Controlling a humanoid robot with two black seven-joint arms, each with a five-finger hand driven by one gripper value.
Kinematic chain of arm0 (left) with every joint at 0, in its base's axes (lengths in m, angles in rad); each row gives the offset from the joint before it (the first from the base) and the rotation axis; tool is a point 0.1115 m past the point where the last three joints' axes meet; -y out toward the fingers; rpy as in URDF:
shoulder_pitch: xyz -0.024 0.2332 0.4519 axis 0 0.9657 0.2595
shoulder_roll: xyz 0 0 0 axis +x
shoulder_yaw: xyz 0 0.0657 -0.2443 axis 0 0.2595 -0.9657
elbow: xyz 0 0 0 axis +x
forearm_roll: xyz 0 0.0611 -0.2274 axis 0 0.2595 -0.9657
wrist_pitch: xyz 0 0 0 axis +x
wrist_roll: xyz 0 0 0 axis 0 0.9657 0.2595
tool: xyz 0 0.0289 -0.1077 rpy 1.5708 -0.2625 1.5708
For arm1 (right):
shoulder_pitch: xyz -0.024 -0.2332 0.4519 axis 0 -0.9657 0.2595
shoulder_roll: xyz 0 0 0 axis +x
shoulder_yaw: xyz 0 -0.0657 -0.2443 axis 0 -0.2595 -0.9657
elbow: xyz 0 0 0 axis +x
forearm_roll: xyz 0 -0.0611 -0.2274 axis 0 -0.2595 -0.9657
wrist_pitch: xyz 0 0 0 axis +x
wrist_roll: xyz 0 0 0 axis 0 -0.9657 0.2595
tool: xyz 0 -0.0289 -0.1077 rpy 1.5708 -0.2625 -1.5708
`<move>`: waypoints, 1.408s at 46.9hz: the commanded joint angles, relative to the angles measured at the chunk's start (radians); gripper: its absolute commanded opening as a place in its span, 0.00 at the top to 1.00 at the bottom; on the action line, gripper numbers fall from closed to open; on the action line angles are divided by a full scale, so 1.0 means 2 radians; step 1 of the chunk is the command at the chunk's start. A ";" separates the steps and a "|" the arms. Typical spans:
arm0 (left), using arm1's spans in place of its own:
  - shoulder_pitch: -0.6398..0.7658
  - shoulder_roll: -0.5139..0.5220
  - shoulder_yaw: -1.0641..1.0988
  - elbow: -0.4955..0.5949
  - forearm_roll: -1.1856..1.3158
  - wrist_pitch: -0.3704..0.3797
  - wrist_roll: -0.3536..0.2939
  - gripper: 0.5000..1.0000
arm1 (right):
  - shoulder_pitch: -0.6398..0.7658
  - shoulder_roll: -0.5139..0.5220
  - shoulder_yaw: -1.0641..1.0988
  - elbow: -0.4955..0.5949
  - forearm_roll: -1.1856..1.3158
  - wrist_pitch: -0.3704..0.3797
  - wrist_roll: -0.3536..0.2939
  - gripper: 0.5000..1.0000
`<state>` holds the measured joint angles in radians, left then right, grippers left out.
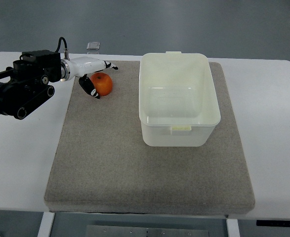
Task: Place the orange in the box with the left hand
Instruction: 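Close the left hand's fingers around the orange, then lift the orange and carry it over the white box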
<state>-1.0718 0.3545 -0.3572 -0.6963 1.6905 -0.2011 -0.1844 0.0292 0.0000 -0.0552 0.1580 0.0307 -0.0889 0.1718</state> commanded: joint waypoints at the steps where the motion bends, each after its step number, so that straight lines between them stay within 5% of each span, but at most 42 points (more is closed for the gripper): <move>1: 0.000 0.000 0.001 0.000 0.001 0.000 0.000 0.28 | 0.000 0.000 0.000 0.000 0.000 0.000 0.000 0.15; 4: 0.000 0.001 0.003 0.000 0.001 0.000 0.001 0.30 | 0.000 0.000 0.000 0.000 0.000 0.000 0.000 0.15; 13: -0.002 0.002 0.013 0.000 0.010 0.000 0.002 0.61 | 0.000 0.000 0.000 0.000 0.000 0.000 0.000 0.15; 20: -0.006 0.006 0.014 0.000 0.010 0.000 0.002 1.00 | 0.000 0.000 0.000 0.000 0.000 0.000 0.000 0.15; 42: -0.056 0.048 0.008 -0.040 0.001 -0.008 0.002 1.00 | 0.000 0.000 0.000 0.000 0.000 0.000 0.000 0.15; 66: -0.099 0.138 0.007 -0.210 -0.063 -0.010 0.002 1.00 | 0.000 0.000 0.000 0.000 0.000 0.000 0.000 0.15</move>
<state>-1.2533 0.6180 -0.3447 -1.0715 1.5962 -0.2171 -0.1796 0.0292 0.0000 -0.0552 0.1580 0.0307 -0.0890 0.1718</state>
